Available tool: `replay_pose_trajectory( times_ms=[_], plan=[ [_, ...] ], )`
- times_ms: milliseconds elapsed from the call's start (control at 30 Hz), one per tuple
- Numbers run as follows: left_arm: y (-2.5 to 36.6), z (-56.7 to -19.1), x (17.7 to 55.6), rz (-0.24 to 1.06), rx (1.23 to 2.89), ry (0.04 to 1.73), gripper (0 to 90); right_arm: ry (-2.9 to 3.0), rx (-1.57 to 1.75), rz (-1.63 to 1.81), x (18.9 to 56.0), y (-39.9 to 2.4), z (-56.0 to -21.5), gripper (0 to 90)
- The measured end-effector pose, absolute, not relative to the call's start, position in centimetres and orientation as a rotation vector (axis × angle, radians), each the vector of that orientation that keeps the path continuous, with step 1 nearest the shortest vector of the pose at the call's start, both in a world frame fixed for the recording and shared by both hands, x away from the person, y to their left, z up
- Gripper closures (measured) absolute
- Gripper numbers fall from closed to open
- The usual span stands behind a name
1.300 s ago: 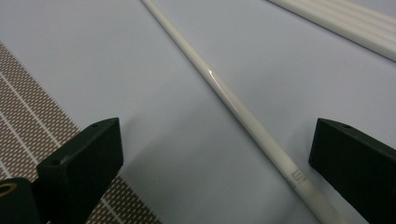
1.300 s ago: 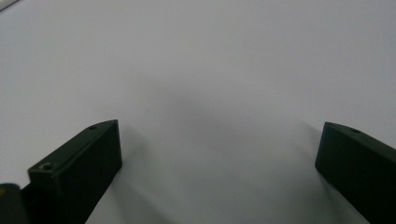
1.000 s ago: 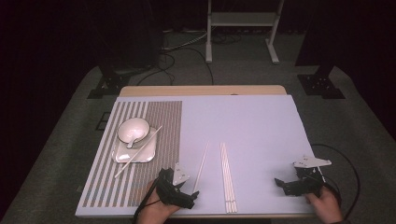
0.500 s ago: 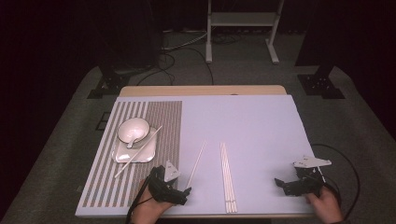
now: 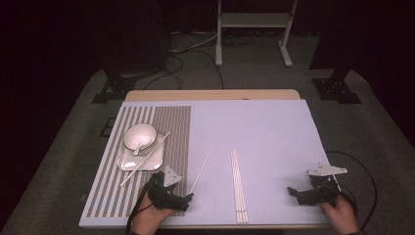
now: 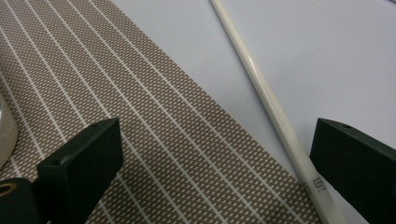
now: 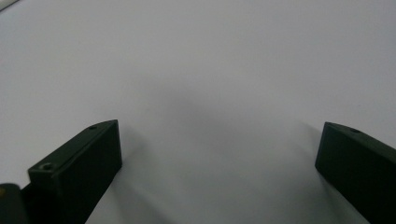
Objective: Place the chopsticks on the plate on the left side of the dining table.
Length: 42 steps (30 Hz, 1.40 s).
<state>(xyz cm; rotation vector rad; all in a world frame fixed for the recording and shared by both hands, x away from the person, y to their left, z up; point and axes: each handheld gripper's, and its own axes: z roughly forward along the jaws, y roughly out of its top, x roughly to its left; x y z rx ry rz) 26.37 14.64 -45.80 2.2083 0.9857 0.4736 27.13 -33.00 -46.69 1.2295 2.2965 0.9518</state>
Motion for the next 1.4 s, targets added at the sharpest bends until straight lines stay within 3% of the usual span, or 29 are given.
replay_pose_trajectory(
  times_ms=[533, 1000, 1100, 1400],
  plan=[
    [15.8, -45.9, 26.8, 0.473, 2.197, 1.02, 1.5, 2.296, 1.229, 0.952, 27.1, -33.0, -46.7, 0.0],
    [14.6, -45.1, 27.3, 0.402, 2.118, 0.967, 4.9, 2.297, 1.229, 0.952, 27.1, -33.0, -46.7, 0.0],
    [14.4, -45.0, 27.7, 0.393, 2.111, 0.964, 10.0, 2.297, 1.229, 0.952, 27.1, -33.0, -46.7, 0.0],
    [13.9, -45.0, 28.4, 0.393, 2.091, 0.957, 42.1, 2.296, 1.227, 0.952, 27.1, -33.0, -46.7, 0.0]
  ],
)
